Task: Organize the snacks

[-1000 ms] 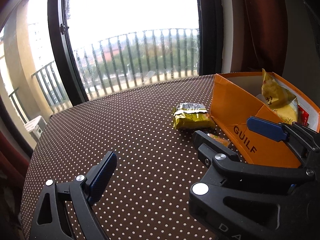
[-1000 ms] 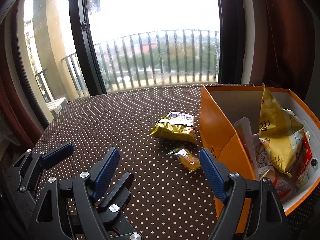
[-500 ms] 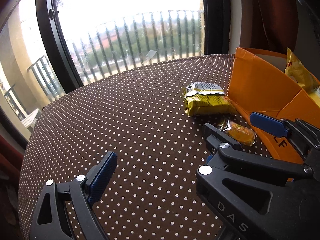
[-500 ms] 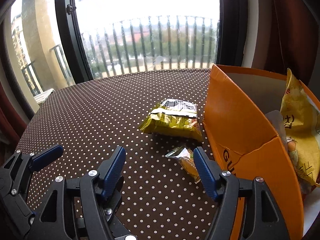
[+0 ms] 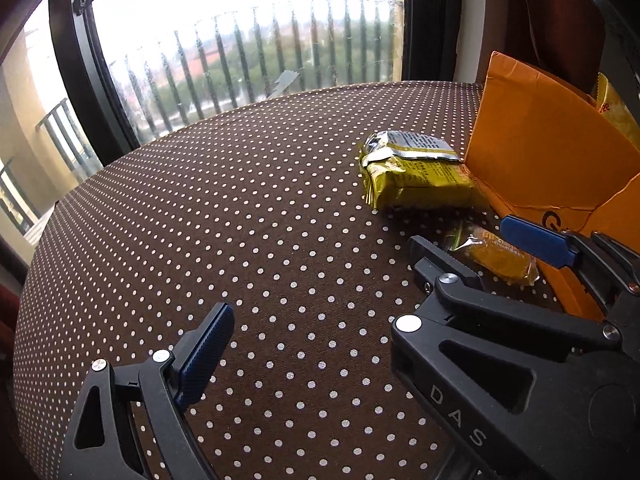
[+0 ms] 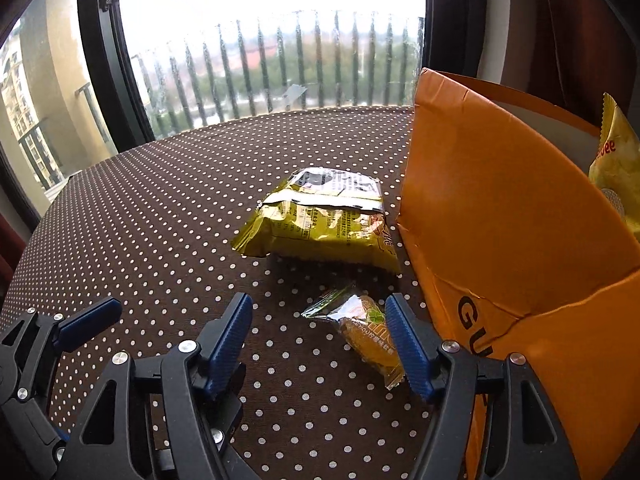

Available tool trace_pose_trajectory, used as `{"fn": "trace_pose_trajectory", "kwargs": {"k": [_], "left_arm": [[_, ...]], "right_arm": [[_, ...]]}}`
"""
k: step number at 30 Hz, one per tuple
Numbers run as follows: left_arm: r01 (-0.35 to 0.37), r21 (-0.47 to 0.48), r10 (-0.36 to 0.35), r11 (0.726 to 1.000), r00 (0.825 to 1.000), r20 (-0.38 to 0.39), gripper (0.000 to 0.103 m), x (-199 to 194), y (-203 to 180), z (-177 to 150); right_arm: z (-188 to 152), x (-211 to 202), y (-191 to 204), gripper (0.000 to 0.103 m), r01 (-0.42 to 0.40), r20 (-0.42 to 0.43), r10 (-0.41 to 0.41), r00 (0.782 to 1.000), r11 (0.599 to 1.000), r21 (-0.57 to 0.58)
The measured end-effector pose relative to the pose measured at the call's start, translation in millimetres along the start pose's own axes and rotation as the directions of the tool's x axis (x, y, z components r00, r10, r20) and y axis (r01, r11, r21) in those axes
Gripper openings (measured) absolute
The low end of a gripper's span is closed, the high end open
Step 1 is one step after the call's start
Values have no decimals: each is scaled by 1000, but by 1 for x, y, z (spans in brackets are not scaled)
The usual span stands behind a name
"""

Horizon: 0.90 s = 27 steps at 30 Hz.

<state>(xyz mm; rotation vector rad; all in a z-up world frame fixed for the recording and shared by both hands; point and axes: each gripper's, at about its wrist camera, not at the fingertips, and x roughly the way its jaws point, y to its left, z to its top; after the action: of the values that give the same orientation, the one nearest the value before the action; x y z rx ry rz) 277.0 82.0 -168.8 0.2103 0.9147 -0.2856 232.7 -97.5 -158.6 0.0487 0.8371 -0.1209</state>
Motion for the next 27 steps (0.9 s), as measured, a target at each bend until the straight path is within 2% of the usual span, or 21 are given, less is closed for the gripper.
{"fn": "trace_pose_trajectory", "kwargs": {"k": [4, 8, 10, 12, 14, 21, 27], "left_arm": [[6, -3, -6, 1000, 1000, 0, 92, 6, 3, -1], [4, -3, -4, 1000, 1000, -6, 92, 6, 4, -4], [-1, -7, 1, 1000, 1000, -6, 92, 3, 5, -8], [-6, -18, 6, 1000, 1000, -8, 92, 0, 6, -13], [-21, -28, 21, 999, 1000, -6, 92, -4, 9, -18], [-66, -94, 65, 993, 998, -8, 92, -18, 30, -40], [-151, -172, 151, 973, 988, -13, 92, -29, 58, -54]], "right_arm": [[-1, 15, -2, 70, -13, -80, 14, 997, 1000, 10], [-4, 12, 0, 69, -10, -72, 10, 997, 1000, 4], [-6, 9, 1, 63, -25, -70, 24, 997, 1000, -4], [-8, 6, 4, 50, -40, -71, 39, 997, 999, -18], [-12, 3, 9, 45, -57, -69, 54, 996, 998, -33], [-25, -5, 30, 41, -140, -76, 135, 988, 987, -79], [-33, -11, 59, 41, -238, -83, 229, 970, 963, -123]]}}
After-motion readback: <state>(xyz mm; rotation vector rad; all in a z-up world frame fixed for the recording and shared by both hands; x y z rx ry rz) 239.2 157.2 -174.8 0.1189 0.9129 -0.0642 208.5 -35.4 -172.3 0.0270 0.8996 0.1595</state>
